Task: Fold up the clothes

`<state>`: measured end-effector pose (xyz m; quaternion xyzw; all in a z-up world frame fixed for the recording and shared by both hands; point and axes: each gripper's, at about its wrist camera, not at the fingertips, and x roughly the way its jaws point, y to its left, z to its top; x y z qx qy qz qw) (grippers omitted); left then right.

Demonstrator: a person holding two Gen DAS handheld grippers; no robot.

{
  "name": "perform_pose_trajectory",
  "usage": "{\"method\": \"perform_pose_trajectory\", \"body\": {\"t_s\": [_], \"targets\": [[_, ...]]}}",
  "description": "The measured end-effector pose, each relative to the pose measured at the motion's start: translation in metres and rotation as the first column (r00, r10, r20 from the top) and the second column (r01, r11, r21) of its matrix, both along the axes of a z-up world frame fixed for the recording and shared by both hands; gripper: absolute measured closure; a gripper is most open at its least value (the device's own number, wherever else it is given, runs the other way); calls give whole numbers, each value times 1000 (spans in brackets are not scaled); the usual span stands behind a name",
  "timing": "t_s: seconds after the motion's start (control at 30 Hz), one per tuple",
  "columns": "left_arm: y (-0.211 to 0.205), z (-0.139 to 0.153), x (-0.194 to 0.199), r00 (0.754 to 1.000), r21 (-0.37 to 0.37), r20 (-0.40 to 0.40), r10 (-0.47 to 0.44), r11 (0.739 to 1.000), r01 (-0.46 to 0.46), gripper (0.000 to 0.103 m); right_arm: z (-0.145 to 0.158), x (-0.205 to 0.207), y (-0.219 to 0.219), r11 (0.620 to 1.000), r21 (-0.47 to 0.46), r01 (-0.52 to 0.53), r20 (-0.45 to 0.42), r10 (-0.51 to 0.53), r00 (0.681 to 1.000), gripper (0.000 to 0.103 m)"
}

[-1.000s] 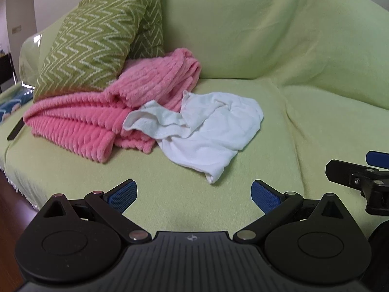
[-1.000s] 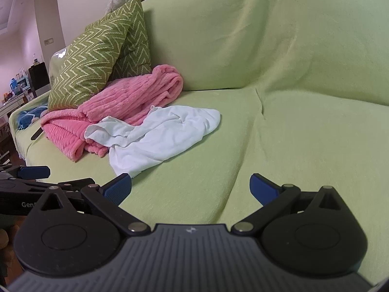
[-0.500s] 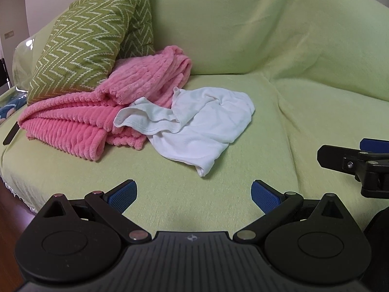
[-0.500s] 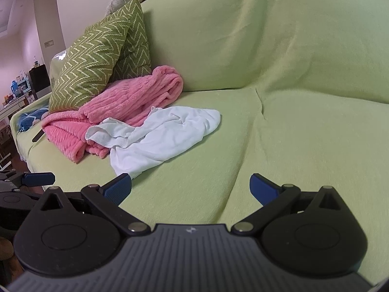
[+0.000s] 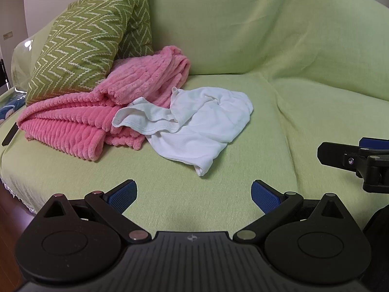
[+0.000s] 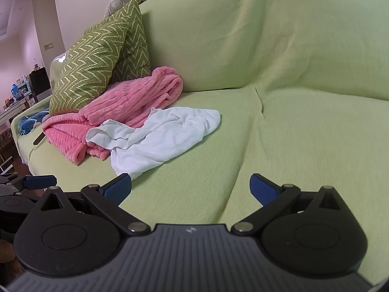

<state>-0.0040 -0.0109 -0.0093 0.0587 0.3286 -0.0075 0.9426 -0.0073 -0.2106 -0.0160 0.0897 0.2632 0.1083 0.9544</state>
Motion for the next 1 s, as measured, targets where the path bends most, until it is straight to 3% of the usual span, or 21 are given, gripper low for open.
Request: {"method": "perform_pose_trajectory", "body": {"t_s": [1.0], "targets": [[-3, -8, 2, 1000, 7, -19, -12, 1000, 12, 0, -5, 1, -2, 999, 36, 8, -12, -7, 1000, 1]]}}
